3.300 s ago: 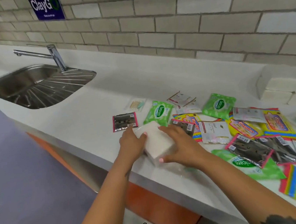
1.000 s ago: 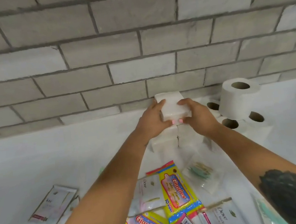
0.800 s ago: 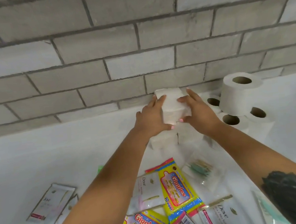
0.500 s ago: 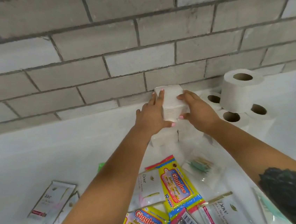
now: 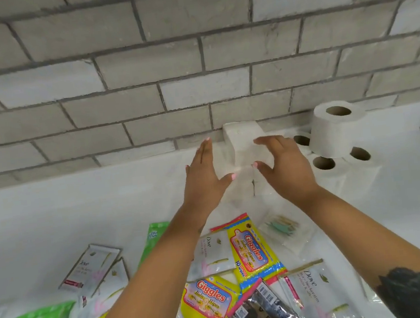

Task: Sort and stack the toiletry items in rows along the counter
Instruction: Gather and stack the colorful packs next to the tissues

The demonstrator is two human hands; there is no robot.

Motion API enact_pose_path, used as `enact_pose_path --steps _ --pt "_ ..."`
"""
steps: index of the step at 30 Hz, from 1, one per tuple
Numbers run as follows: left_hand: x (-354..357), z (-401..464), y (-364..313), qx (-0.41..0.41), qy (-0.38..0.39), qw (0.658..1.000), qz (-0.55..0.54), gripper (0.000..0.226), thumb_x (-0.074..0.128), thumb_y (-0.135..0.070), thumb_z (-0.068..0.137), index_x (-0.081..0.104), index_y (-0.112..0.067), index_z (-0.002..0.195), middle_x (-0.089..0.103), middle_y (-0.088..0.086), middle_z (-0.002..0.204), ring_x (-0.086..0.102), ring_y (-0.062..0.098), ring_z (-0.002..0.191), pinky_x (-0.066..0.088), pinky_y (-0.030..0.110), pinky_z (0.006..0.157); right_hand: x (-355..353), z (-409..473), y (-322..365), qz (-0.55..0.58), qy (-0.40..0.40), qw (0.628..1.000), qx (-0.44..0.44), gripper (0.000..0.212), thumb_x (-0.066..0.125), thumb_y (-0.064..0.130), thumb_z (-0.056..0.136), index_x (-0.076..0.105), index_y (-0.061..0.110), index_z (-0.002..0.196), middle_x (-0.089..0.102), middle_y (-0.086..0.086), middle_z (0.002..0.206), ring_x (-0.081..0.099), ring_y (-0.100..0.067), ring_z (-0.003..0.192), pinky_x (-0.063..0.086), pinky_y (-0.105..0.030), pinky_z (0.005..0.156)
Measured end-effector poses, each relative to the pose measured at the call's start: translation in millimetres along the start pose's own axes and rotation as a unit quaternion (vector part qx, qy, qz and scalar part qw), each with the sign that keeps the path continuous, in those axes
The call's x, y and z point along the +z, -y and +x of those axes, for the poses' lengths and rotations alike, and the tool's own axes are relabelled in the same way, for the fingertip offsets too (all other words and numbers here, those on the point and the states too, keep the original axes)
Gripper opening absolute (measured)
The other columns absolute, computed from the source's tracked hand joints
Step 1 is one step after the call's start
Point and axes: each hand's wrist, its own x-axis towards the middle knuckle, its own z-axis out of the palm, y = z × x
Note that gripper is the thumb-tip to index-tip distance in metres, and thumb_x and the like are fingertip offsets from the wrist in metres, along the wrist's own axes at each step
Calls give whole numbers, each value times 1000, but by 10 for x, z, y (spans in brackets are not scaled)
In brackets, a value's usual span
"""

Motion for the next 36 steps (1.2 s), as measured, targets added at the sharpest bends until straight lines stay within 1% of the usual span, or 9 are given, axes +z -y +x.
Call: enact_pose_path --steps 4,7,11,17,20,24,27,31,36 --pt "-67 -393 64 -13 -23 999 -44 67 65 -25 85 34 -21 144 39 -4 147 35 13 136 21 18 107 9 -300 196 36 52 997 48 35 64 24 85 55 24 119 58 4 107 54 -16 99 43 -28 73" --pt "-81 -663 91 -39 9 998 -54 53 63 -19 86 46 -24 136 49 -5 138 44 12 129 29 19 105 76 -528 271 34 163 977 134 32 64 31 83 51 25 112 56 6 102 56 -15 93 39 -26 71" --pt "-54 -919 150 -76 28 995 -59 47 61 -16 87 50 -23 132 52 -7 135 52 13 120 36 11 95 200 -802 347 -49 296 929 217 58 69 44 74 42 15 116 54 -4 112 57 -25 103 42 -29 74" --pt "-14 -1174 203 -88 54 994 -36 46 60 -12 86 51 -22 131 54 -6 132 49 12 123 31 14 93 341 -1023 367 -122 367 892 235 83 78 50 64 37 9 123 53 -8 120 55 -27 112 46 -32 79" --pt "-18 -1249 208 -88 51 994 -25 45 59 -12 87 52 -21 130 55 -5 132 49 12 122 30 11 92 332 -1027 358 -105 379 884 252 81 79 53 62 40 10 118 58 -5 116 58 -24 108 45 -29 74" --pt "-25 -1329 197 -96 43 994 -21 43 59 -12 87 54 -19 129 57 -3 131 52 13 119 29 8 87 323 -997 329 -80 404 877 246 57 79 53 64 53 14 97 64 -3 106 62 -20 99 46 -26 72" --pt "-16 -1383 204 -98 40 994 -14 43 60 -14 86 55 -19 129 59 -1 128 55 14 115 31 9 83 333 -1017 256 -41 382 885 264 51 78 44 68 58 13 103 61 -1 95 62 -20 92 46 -26 69" --pt "5 -1431 232 -106 48 993 -23 45 61 -13 85 55 -17 129 59 2 128 54 16 115 33 12 85 285 -1025 160 19 283 917 280 47 74 36 76 51 8 106 58 -5 91 54 -21 79 37 -27 60" --pt "0 -1383 241 -130 -30 987 -85 41 62 -14 87 56 -16 127 59 -2 126 55 11 111 33 10 87 177 -1030 244 86 176 961 197 35 73 31 78 46 16 92 59 3 76 51 -14 61 32 -22 47"
